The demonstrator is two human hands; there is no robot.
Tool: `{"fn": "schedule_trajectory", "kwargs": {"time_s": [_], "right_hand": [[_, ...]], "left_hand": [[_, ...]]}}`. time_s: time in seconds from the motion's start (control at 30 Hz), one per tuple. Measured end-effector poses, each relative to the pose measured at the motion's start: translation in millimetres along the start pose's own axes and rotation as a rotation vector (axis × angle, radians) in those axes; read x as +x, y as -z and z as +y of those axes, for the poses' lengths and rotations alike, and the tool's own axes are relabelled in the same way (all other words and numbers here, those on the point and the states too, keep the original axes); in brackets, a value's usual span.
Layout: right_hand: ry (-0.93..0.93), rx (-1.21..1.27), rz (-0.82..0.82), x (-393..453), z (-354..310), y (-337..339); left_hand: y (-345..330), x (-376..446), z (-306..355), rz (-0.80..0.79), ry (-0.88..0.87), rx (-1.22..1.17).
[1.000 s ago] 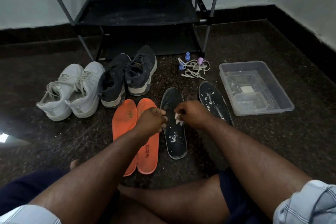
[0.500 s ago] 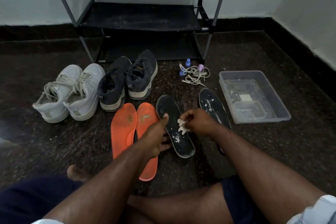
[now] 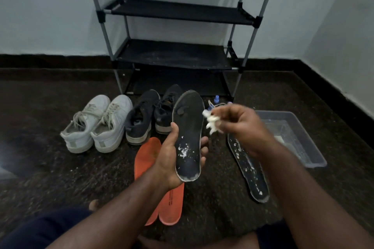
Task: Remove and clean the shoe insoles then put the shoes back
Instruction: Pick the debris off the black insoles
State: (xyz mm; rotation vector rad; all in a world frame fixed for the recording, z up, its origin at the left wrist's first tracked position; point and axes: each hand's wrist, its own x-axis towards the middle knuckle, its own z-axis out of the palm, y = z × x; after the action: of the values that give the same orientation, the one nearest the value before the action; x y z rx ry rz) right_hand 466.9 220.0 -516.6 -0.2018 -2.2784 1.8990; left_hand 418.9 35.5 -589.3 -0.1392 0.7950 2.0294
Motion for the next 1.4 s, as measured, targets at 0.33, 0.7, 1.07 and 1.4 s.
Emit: {"fn": "schedule_trajectory", "kwargs": {"time_s": [0.33, 0.7, 1.07, 1.4], "right_hand": [[0.008, 0.328, 0.091, -25, -4, -28], [-0.001, 0.210, 0.096, -19, 8, -35], [0.054, -0.086, 0.010, -26, 4, -55], [0.443, -0.775, 0.025, -35, 25, -96]], "left_hand": [[10, -17, 13, -0.076, -0.058, -0.153], [7, 2, 18, -0.098, -0.089, -0.198], [13, 9, 22, -0.135, -0.291, -0.102], [14, 8, 27, -0.118, -0.345, -0.169]]}}
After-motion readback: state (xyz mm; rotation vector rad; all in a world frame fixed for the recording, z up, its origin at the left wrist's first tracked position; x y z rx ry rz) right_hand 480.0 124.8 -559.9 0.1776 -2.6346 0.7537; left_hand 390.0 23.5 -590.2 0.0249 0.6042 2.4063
